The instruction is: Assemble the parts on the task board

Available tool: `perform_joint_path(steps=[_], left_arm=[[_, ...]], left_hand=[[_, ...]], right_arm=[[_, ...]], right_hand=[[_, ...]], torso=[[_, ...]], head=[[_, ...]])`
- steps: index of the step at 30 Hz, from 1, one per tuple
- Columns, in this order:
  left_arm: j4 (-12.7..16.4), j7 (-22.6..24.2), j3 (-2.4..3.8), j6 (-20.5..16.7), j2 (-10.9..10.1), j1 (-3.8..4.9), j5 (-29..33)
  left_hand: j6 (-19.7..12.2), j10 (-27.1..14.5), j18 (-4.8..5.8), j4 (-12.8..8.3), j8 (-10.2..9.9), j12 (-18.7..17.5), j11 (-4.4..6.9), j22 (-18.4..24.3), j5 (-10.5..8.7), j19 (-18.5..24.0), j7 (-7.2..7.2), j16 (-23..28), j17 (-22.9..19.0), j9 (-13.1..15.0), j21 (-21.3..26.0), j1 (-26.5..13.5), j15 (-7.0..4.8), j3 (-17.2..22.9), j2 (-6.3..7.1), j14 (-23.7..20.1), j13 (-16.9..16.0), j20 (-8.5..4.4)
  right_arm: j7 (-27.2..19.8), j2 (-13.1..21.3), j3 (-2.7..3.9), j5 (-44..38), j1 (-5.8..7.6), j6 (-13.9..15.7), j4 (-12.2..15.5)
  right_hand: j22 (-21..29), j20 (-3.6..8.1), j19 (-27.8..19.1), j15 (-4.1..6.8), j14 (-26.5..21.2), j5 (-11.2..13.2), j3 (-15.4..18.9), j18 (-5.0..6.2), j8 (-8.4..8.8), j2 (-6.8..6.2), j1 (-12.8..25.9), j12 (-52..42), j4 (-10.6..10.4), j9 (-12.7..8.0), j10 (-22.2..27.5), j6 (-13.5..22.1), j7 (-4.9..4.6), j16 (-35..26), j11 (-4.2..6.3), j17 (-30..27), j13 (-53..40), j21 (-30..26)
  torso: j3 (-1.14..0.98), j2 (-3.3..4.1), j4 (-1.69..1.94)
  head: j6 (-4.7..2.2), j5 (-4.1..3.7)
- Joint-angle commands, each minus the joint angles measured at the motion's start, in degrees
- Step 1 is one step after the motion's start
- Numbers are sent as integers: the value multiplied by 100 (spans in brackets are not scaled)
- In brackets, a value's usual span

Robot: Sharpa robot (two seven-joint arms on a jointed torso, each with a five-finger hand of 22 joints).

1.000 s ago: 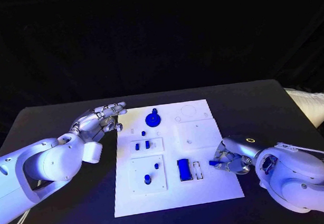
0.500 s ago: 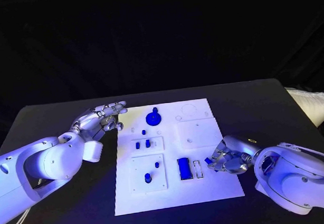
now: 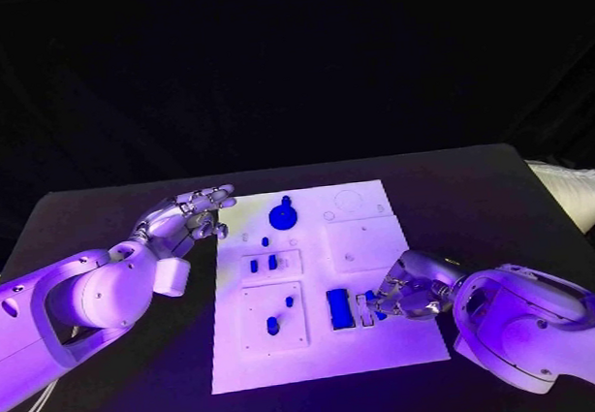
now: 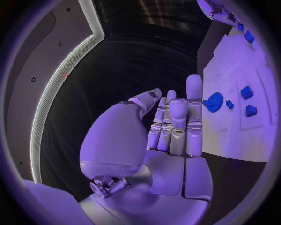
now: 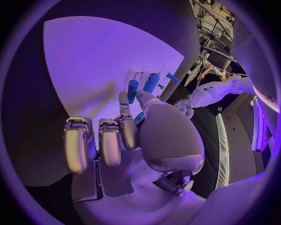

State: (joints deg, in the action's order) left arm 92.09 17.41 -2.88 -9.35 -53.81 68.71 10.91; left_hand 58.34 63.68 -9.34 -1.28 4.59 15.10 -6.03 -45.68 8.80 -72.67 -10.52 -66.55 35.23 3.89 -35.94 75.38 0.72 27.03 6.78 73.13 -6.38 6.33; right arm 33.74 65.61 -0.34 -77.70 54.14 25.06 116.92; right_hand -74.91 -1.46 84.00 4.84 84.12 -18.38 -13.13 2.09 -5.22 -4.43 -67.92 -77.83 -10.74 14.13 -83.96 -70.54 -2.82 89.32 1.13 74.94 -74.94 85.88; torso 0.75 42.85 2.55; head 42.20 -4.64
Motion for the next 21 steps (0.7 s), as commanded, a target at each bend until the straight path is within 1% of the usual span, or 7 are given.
perform_joint_path(steps=[1, 5, 11, 19, 21], left_arm=[[23, 11, 3, 123, -1, 1, -26], [24, 9, 3, 126, -1, 1, -26], [24, 8, 3, 128, -1, 1, -26], [26, 7, 3, 130, -2, 1, -26], [27, 6, 3, 128, -2, 1, -26]], left_hand=[[-26, -41, -107, -10, 29, 20, 11, 6, -27, 23, -3, 32, -7, -1, 40, -18, 18, -38, -26, -39, -8, 12], [-26, -41, -107, -10, 29, 20, 11, 6, -27, 23, -3, 32, -7, -1, 40, -18, 18, -38, -26, -39, -8, 12], [-27, -42, -107, -11, 30, 21, 11, 7, -27, 23, -3, 32, -8, -1, 40, -18, 18, -38, -26, -40, -8, 12], [-32, -58, -108, -17, 36, 44, 10, 11, -25, 25, -4, 34, -27, -1, 47, -16, 18, -40, -35, -50, -11, 14], [-32, -58, -108, -17, 36, 44, 10, 11, -25, 25, -4, 34, -27, -1, 47, -16, 18, -40, -35, -50, -11, 14]], right_arm=[[59, -62, -3, 102, -13, -193, -26], [60, -136, -3, 89, -22, -247, -52], [61, -215, -4, 53, -34, -307, -76], [70, -257, -4, -21, -41, -394, -118], [72, -264, -4, -48, -41, -399, -127]], right_hand=[[-1056, 57, 403, 40, 572, -26, 41, -84, -27, 4, 68, -32, -7, 18, -370, -45, 9, 20, 52, 1425, -971, 35], [-1055, 61, 403, 46, 572, -34, 58, -84, -40, 5, 62, -37, -4, 28, -372, -67, 19, 21, 59, 1426, -975, 33], [-1053, 64, 402, 49, 572, -38, 66, -83, -44, 2, 52, -37, 3, 33, -372, -73, 25, 21, 64, 1426, -976, 32], [-1050, 65, 401, 52, 572, -38, 75, -82, -46, -1, 49, -41, 5, 36, -373, -76, 26, 20, 67, 1424, -978, 29], [-1048, 70, 400, 55, 571, -22, 114, -82, -51, 1, 85, -41, -24, 45, -373, -81, 24, 19, 67, 1423, -980, 27]], torso=[[-6, 3, -6], [-2, -4, -3], [-7, -1, -1], [-5, 2, -5], [-6, 4, -5]], head=[[7, 21], [17, 30], [16, 37], [14, 52], [14, 58]])
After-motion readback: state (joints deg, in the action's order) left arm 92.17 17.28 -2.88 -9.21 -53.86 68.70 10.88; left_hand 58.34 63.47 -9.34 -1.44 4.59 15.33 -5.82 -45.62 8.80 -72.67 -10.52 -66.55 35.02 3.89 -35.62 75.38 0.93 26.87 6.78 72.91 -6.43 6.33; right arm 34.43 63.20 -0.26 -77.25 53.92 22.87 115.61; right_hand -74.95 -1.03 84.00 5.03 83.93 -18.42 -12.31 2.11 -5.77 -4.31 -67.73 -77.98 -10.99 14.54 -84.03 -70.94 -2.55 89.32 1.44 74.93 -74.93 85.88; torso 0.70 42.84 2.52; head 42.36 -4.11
